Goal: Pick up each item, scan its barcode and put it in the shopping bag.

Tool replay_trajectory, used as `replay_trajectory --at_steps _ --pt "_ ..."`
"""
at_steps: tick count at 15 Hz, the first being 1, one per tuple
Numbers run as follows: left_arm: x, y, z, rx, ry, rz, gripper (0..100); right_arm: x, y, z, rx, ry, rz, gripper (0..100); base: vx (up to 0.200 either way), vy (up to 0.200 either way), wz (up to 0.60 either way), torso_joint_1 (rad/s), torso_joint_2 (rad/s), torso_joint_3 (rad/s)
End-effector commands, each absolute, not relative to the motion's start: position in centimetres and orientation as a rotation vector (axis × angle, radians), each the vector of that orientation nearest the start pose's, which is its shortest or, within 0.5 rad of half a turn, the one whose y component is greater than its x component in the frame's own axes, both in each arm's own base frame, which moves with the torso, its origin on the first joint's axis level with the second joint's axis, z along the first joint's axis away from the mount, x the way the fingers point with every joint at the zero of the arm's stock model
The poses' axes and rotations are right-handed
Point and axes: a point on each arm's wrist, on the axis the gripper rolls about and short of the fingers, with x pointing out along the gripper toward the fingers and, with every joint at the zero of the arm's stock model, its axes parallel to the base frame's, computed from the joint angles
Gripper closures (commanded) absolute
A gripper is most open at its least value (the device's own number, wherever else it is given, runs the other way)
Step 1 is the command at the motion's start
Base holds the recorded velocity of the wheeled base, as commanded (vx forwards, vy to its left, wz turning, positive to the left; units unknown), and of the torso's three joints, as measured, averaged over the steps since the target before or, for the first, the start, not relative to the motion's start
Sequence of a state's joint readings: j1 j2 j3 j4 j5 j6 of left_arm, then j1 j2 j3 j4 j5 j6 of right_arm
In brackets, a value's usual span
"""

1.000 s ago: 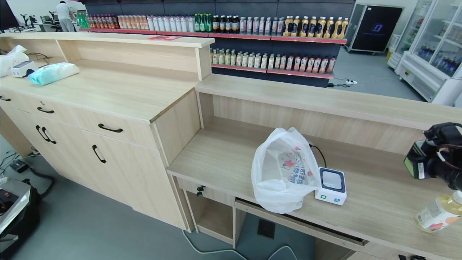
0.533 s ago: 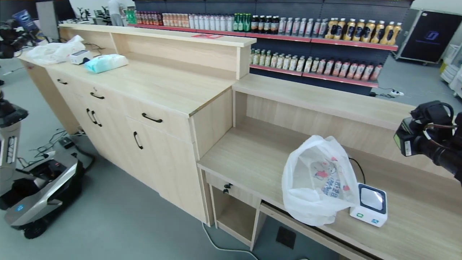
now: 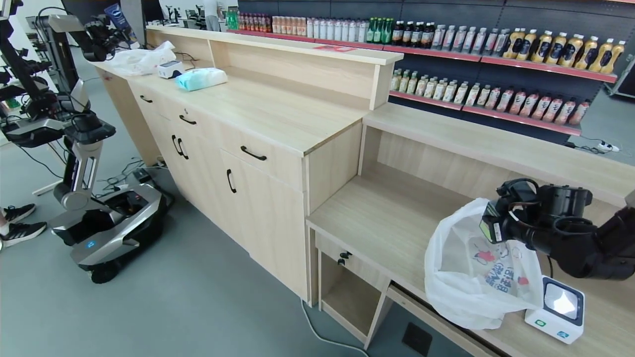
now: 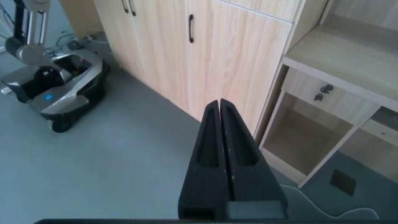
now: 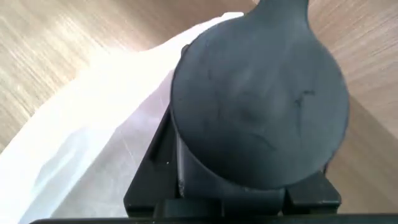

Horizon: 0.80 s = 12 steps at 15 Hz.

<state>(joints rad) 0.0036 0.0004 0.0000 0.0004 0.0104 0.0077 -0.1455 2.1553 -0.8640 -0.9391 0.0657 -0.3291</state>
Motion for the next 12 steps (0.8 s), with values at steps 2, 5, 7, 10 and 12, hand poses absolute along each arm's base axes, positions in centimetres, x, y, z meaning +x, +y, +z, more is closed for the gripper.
replay_trajectory --at_steps 2,5,7,10,12 --pt "-2.3 0.0 7.5 0.008 0.0 0.015 100 40.0 -5.6 4.0 -0.238 0.431 -0.013 100 0.0 0.0 0.0 0.0 0.0 0.0" --pt "-2.3 0.0 7.5 0.008 0.0 0.015 100 42.7 -6.2 2.6 -0.238 0.423 -0.02 100 0.0 0.0 0.0 0.0 0.0 0.0" --pt "-2.3 0.0 7.5 0.008 0.0 0.015 100 43.7 -6.3 1.8 -0.233 0.426 -0.019 100 0.0 0.0 0.0 0.0 0.0 0.0" --pt "-2.3 0.0 7.5 0.008 0.0 0.015 100 44.5 -6.6 -0.2 -0.226 0.469 -0.018 100 0.0 0.0 0.0 0.0 0.0 0.0" --pt "-2.3 0.0 7.5 0.008 0.0 0.015 100 44.6 -6.8 -0.9 -0.218 0.483 -0.021 100 0.0 0.0 0.0 0.0 0.0 0.0"
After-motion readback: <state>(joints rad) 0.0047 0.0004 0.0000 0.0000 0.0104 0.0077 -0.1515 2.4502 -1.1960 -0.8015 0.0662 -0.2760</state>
